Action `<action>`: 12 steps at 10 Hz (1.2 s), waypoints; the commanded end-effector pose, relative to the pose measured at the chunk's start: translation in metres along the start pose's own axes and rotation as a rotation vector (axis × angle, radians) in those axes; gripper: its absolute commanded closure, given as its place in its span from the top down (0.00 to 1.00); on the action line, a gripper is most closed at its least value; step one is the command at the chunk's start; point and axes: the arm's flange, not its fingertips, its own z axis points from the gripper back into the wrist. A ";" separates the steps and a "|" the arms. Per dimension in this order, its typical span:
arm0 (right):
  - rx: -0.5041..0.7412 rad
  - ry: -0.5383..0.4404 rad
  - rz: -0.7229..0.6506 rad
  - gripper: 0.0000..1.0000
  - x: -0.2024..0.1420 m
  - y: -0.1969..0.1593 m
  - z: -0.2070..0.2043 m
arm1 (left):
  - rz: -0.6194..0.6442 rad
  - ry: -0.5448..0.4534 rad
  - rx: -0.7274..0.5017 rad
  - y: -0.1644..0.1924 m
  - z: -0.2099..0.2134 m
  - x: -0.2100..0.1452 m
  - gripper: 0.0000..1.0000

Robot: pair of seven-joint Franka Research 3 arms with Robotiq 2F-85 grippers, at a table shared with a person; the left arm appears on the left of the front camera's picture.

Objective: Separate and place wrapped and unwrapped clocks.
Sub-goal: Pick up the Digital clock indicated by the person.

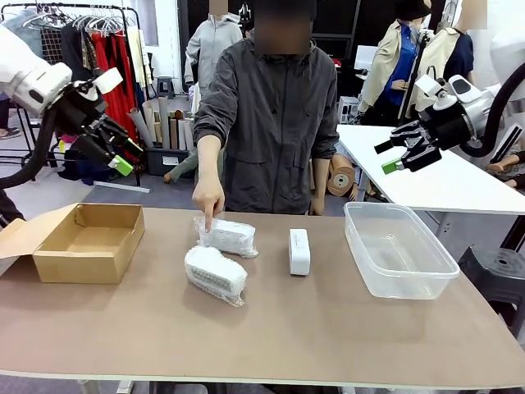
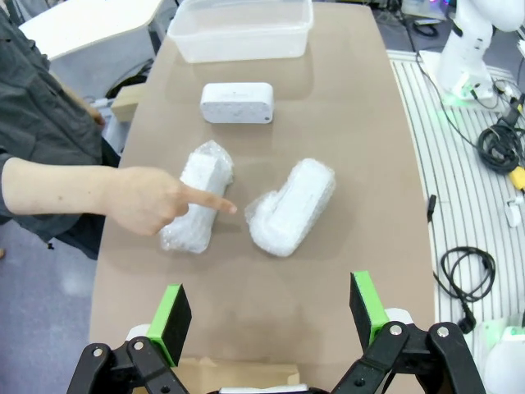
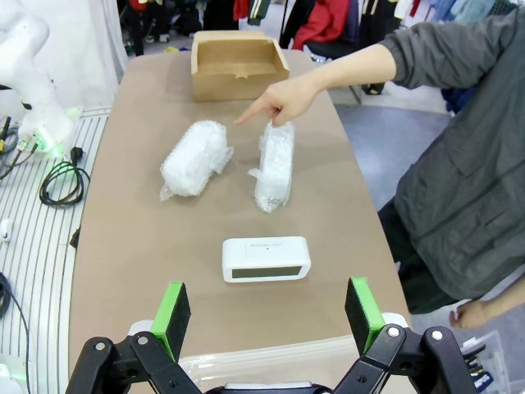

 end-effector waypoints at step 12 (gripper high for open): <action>0.001 -0.002 0.003 1.00 0.002 0.002 0.001 | 0.110 0.268 0.020 -0.064 -0.135 0.069 1.00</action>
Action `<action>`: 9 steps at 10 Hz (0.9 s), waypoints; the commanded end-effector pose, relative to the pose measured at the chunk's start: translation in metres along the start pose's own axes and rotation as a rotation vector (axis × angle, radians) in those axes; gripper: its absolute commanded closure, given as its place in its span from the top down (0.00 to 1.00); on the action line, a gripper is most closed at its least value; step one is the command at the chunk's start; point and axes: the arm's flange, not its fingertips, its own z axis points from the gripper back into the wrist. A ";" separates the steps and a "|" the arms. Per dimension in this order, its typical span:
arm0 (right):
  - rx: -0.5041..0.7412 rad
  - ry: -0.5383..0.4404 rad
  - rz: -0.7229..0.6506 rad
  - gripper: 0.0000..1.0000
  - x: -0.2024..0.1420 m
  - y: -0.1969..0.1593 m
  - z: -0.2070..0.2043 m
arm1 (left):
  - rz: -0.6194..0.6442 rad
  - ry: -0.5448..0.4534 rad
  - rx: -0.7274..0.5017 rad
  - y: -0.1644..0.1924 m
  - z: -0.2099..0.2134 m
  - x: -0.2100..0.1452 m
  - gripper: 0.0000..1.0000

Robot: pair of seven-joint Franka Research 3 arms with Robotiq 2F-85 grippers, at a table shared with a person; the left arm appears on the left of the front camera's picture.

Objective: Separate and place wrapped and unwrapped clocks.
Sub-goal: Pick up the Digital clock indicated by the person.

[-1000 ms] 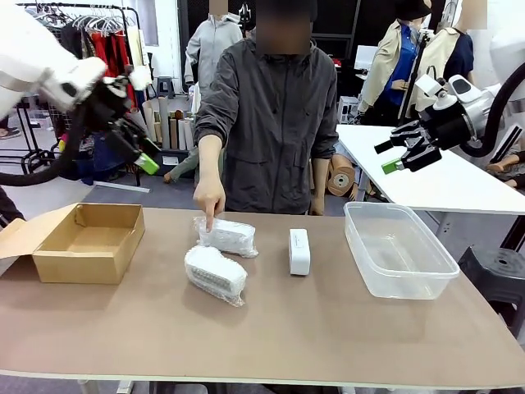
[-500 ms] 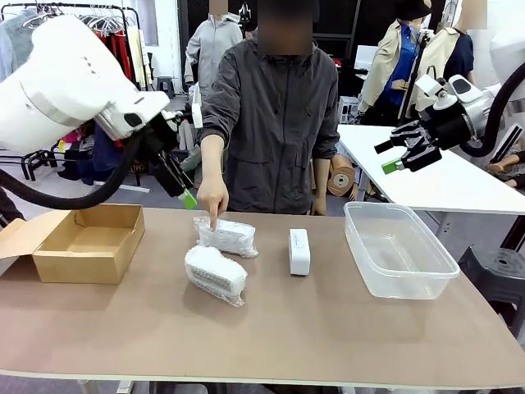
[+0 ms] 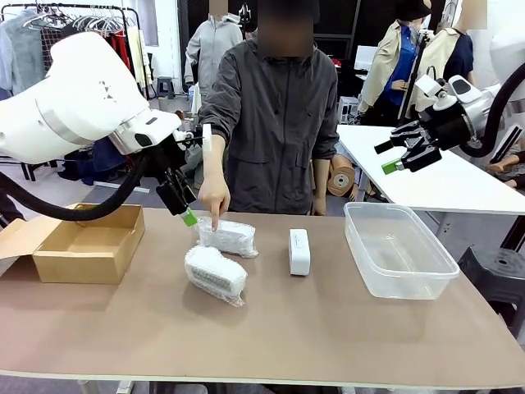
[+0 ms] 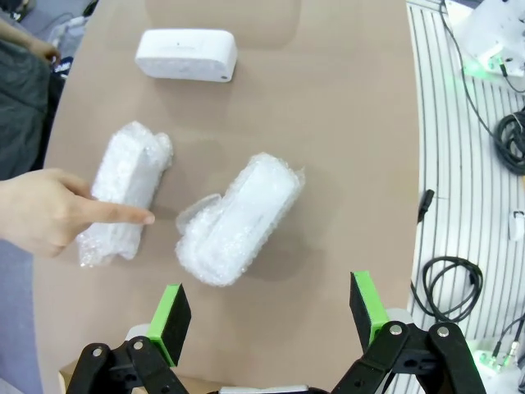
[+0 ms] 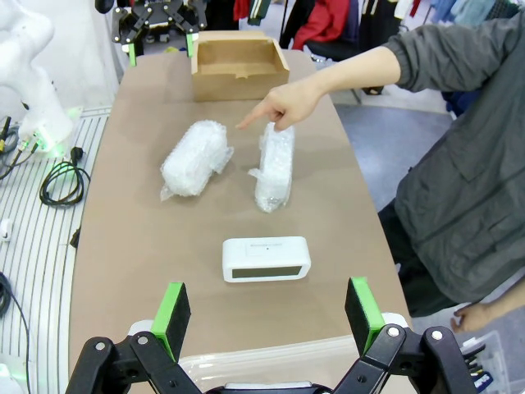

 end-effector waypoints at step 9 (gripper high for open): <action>0.001 -0.002 0.003 1.00 0.002 0.002 0.001 | -0.427 0.205 -0.096 -0.055 -0.048 0.026 1.00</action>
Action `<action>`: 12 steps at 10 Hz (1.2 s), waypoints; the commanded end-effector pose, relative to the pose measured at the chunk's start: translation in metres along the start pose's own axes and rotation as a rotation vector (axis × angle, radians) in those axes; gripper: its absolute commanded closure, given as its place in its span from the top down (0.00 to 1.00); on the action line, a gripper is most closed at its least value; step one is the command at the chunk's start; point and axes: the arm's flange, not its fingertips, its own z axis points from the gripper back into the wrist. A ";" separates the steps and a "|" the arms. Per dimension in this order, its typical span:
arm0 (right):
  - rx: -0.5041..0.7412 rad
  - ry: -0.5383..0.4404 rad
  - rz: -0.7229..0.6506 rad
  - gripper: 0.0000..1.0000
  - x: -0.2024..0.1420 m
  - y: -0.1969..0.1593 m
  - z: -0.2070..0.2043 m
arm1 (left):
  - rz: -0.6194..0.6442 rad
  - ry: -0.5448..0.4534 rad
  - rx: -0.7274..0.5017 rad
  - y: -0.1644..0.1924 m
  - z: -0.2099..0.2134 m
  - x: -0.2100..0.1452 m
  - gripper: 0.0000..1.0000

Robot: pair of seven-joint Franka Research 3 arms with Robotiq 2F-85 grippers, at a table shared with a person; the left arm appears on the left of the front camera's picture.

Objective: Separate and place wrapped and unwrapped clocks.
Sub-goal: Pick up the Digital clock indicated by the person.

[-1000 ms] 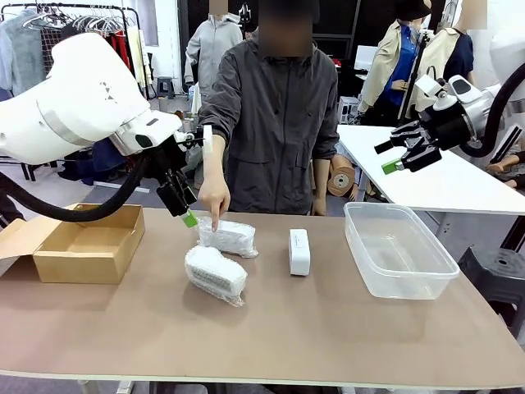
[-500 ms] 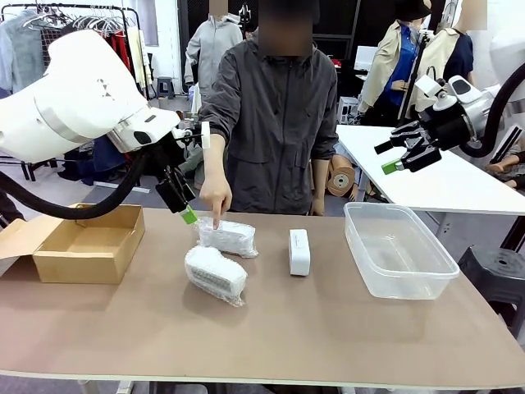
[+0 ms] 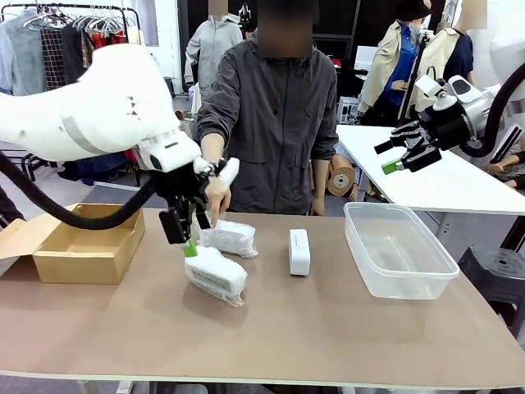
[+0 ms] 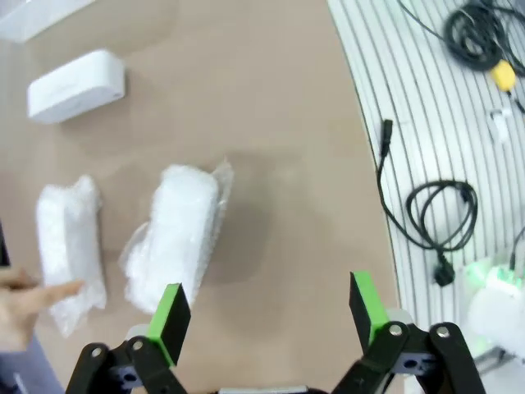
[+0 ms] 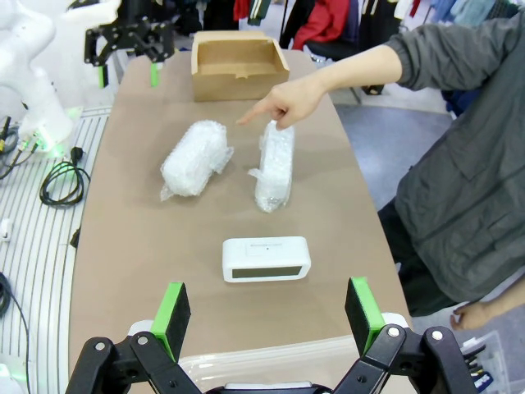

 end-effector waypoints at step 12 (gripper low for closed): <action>0.001 -0.002 0.003 1.00 0.002 0.002 0.001 | -0.184 0.177 0.180 0.044 -0.090 -0.010 1.00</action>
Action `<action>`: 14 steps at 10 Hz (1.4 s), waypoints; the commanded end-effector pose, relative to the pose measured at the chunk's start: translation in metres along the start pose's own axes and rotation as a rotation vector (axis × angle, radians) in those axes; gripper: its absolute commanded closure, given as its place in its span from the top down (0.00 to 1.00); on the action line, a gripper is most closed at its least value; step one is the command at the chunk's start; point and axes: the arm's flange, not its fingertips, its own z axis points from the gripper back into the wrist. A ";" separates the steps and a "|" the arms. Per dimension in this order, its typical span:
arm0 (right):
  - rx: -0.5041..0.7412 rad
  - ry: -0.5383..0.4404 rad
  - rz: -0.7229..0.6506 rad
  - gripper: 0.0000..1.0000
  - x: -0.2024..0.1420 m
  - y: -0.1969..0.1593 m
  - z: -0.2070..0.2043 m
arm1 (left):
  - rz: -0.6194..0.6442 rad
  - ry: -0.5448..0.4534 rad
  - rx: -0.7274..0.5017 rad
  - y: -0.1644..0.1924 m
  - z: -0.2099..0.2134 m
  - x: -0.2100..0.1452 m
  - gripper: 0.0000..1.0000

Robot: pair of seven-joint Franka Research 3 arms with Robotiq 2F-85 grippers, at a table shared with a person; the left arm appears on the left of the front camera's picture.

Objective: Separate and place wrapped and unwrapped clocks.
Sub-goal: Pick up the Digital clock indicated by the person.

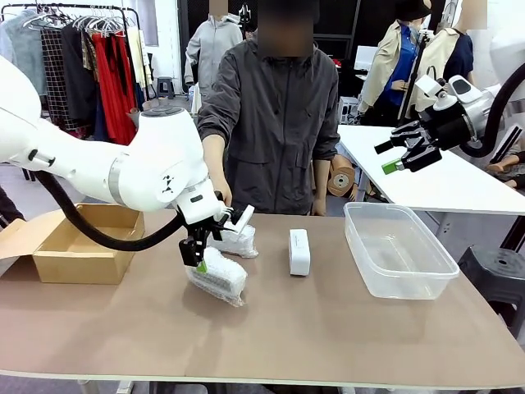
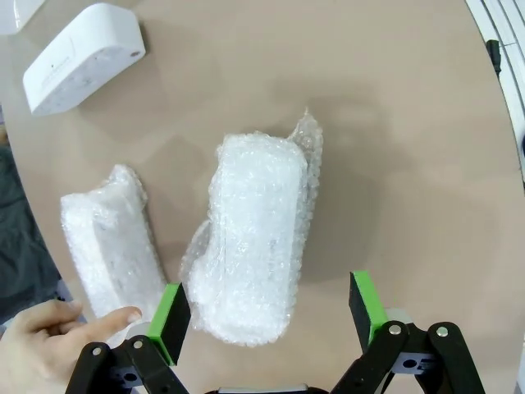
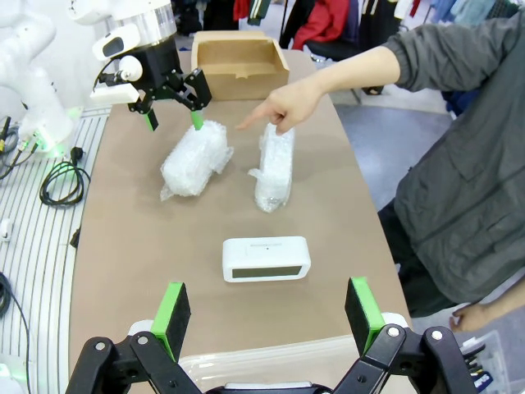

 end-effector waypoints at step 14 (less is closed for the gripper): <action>0.001 -0.002 0.003 1.00 0.002 0.002 0.000 | -0.145 0.065 0.007 0.017 -0.064 -0.001 1.00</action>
